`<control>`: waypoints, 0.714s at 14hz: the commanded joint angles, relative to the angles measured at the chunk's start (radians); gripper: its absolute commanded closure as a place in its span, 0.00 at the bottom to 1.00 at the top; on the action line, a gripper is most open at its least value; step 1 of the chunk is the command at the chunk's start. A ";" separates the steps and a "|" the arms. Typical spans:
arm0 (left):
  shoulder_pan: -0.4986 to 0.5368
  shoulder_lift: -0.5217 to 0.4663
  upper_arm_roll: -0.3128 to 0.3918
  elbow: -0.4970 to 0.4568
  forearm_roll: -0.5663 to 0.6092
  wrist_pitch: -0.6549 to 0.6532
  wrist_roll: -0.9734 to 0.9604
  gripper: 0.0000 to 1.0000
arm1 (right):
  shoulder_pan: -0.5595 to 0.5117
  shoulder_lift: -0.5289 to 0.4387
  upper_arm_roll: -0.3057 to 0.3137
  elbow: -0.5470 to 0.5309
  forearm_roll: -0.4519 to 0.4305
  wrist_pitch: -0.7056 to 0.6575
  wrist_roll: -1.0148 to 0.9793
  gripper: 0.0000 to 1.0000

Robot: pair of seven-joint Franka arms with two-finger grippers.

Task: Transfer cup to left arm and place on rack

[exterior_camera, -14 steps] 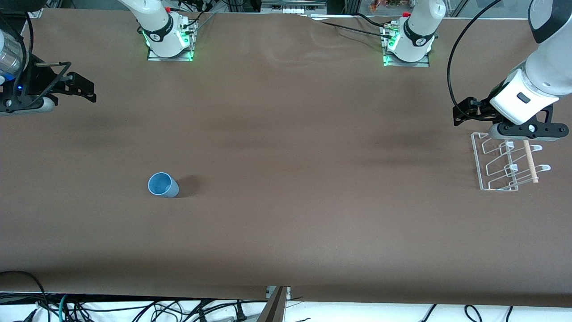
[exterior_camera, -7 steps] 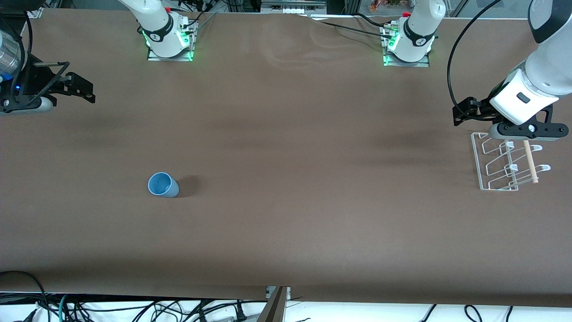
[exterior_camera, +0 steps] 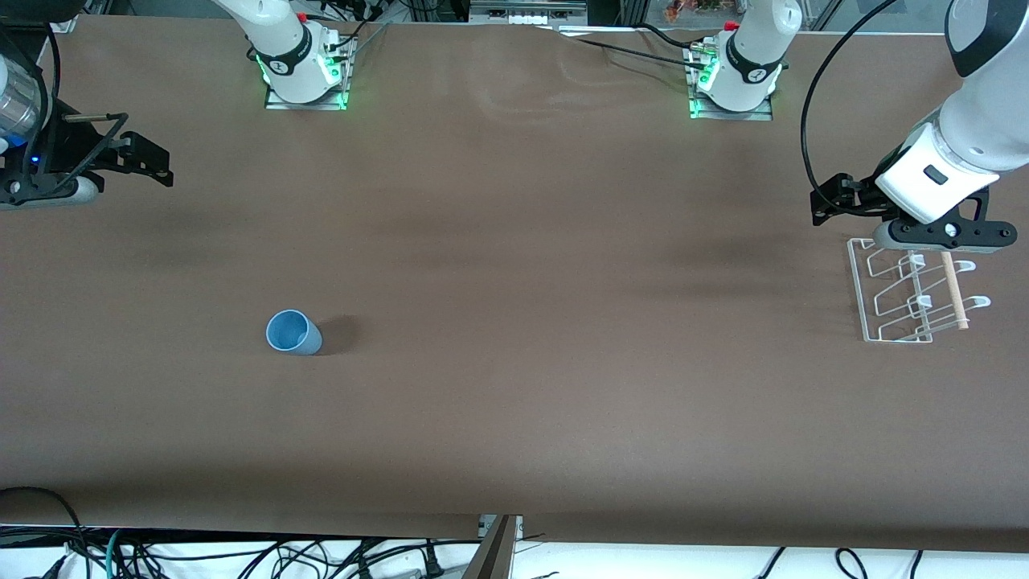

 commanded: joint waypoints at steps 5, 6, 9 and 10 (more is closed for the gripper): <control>0.001 0.004 -0.001 0.018 0.003 -0.018 0.017 0.00 | -0.001 0.015 0.007 0.020 -0.006 -0.006 0.003 0.00; 0.001 0.003 -0.001 0.018 0.003 -0.018 0.017 0.00 | -0.001 0.015 0.007 0.020 -0.006 -0.006 0.003 0.00; 0.001 0.004 -0.001 0.018 0.003 -0.018 0.017 0.00 | -0.001 0.033 0.007 0.020 -0.007 0.001 0.002 0.00; 0.001 0.003 -0.001 0.018 0.003 -0.018 0.017 0.00 | 0.001 0.050 0.007 0.020 -0.006 0.022 -0.003 0.00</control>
